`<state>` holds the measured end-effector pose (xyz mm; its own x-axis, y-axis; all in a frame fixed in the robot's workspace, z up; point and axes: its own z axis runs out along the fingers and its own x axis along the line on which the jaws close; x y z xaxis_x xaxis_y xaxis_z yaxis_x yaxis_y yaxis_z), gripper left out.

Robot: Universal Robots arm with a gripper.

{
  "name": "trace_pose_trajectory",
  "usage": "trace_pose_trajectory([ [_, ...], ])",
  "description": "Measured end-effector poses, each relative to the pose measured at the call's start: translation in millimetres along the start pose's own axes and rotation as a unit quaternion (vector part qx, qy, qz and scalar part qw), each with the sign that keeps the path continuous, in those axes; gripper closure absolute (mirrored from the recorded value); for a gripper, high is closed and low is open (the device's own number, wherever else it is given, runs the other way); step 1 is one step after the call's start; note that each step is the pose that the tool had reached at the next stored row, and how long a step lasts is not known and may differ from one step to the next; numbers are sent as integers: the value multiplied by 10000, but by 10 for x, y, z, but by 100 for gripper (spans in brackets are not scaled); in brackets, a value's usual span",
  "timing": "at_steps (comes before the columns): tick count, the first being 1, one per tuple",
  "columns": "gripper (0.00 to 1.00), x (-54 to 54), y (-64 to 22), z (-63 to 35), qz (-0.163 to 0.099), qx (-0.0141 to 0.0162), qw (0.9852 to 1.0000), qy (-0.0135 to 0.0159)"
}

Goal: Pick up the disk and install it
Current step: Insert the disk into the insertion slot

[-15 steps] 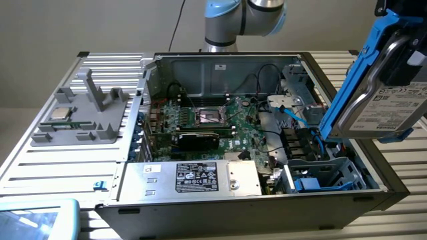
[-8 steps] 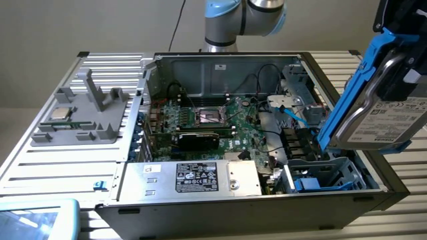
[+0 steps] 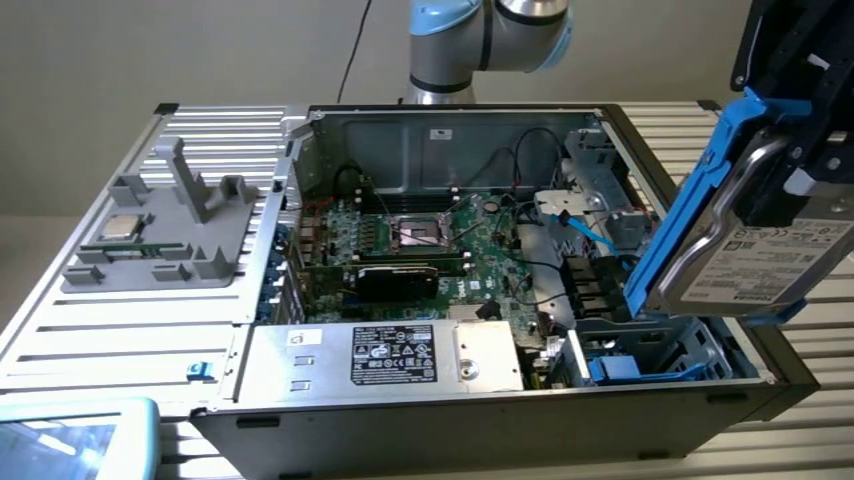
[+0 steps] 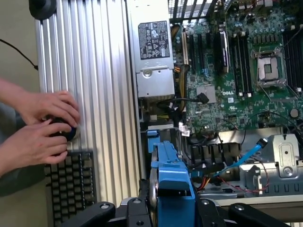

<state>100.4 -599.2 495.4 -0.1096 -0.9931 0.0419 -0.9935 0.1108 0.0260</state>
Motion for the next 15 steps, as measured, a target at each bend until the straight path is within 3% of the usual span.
trace_pose_trajectory([
  [8,63,0,9,30,12,-14,10000,-1],
  [12,63,0,9,61,9,-53,10000,-48],
  [15,63,7,6,106,7,-62,9999,-90],
])
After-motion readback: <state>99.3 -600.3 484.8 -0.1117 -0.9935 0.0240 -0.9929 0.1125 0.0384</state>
